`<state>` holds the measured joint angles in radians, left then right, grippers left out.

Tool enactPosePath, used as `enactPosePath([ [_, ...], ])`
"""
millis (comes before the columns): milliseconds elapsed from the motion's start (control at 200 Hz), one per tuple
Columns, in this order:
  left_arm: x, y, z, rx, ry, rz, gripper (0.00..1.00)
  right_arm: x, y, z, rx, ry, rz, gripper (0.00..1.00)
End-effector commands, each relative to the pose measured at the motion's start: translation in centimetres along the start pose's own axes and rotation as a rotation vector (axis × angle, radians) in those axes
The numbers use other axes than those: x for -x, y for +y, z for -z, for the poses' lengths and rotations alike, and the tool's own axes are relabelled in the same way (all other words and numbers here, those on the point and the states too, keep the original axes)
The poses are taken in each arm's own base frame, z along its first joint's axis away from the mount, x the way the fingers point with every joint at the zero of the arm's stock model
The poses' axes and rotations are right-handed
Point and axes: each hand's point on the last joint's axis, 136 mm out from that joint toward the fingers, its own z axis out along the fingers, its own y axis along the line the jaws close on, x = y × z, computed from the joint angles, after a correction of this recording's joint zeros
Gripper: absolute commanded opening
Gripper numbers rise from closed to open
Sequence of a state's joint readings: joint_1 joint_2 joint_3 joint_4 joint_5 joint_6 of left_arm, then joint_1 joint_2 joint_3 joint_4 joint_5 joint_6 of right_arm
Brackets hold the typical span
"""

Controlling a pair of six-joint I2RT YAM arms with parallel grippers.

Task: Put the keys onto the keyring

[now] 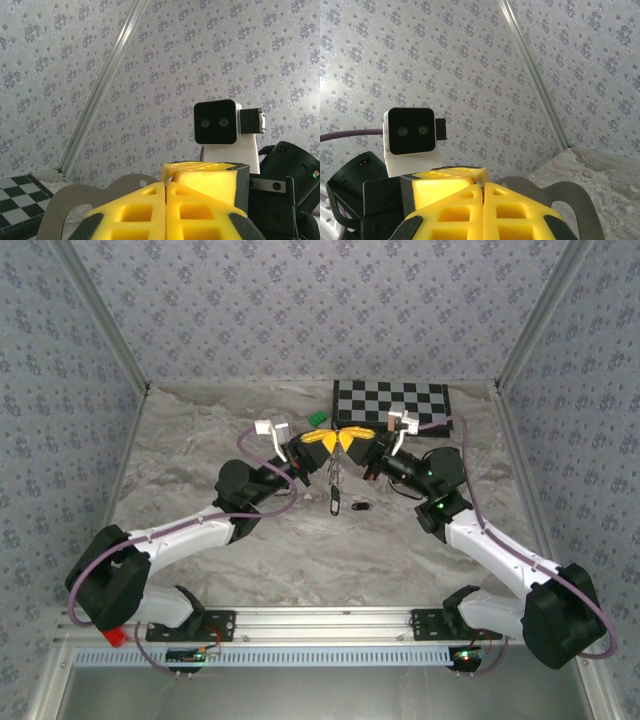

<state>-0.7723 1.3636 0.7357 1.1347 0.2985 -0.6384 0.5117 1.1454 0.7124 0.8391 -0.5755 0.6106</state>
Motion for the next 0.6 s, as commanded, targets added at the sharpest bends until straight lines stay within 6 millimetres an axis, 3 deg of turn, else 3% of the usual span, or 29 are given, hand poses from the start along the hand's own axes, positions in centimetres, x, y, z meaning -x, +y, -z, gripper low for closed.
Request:
enactPosePath([
  [0, 2.2, -2.0, -0.1, -0.049, -0.026, -0.039, 0.15, 0.2, 0.7, 0.1, 0.027, 0.071, 0.029, 0.0],
  [110, 1.8, -1.7, 0.4, -0.038, 0.05, -0.071, 0.25, -0.6, 0.5, 0.4, 0.035, 0.19, 0.042, 0.0],
  [295, 0.9, -1.2, 1.6, -0.047, 0.191, -0.104, 0.27, -2.6, 1.1, 0.9, 0.053, 0.432, 0.111, 0.0],
  [525, 0.1, -0.8, 2.6, -0.072, 0.28, -0.101, 0.29, -4.0, 1.3, 1.4, 0.055, 0.589, 0.143, 0.0],
  [545, -0.1, -0.9, 2.6, -0.076, 0.289, -0.1, 0.3, -3.0, 1.7, 1.0, 0.062, 0.576, 0.162, 0.0],
  [595, -0.4, -0.8, 2.5, -0.083, 0.302, -0.094, 0.3, -3.1, 1.8, 0.9, 0.068, 0.582, 0.165, 0.0],
])
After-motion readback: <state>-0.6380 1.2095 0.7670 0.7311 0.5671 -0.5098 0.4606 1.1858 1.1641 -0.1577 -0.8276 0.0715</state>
